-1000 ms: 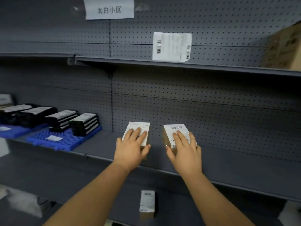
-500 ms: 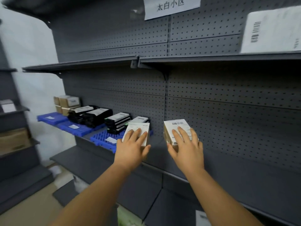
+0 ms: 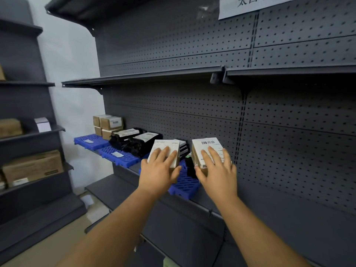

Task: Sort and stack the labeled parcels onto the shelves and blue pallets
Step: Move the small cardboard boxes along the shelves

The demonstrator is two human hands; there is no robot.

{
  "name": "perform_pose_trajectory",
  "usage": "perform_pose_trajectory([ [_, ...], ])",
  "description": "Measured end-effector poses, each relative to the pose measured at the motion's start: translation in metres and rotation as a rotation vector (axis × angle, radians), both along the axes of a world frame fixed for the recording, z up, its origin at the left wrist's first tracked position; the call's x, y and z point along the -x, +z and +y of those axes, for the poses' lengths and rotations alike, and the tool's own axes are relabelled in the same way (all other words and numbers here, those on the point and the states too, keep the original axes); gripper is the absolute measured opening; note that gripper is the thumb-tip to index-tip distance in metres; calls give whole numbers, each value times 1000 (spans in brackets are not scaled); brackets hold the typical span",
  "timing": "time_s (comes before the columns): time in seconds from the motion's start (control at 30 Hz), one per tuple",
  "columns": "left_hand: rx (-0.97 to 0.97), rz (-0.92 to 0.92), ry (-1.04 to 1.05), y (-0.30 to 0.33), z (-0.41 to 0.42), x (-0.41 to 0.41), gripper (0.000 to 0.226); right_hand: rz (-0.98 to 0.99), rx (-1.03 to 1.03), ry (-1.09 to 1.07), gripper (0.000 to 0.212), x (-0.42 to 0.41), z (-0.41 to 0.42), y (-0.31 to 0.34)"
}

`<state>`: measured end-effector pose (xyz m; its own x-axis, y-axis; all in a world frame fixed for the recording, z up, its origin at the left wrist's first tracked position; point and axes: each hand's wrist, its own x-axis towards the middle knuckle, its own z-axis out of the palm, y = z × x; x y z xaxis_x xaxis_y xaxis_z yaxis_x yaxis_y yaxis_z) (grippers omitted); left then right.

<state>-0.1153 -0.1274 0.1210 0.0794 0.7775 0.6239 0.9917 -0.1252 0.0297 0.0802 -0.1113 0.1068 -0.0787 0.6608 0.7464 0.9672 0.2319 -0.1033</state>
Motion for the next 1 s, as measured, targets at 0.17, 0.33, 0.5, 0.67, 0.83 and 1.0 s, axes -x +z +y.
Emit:
perform_pose_trajectory([
  [0.17,6,-13,-49,-3,16,54,57,-11,51,-59,59,56,10,1],
  [0.33,14,-11,-59,-10,34,115,57,20,60,-86,58,113,19,-1],
  [0.5,-16,-25,-81,-17,55,159,58,2,29,-95,56,157,38,-10],
  [0.67,16,-17,-61,-20,85,190,56,-12,29,-84,58,188,75,-13],
  [0.83,43,26,-24,-11,123,213,57,6,28,-66,57,213,118,-8],
  [1.0,14,12,10,-3,158,242,56,8,4,-30,57,244,159,0],
])
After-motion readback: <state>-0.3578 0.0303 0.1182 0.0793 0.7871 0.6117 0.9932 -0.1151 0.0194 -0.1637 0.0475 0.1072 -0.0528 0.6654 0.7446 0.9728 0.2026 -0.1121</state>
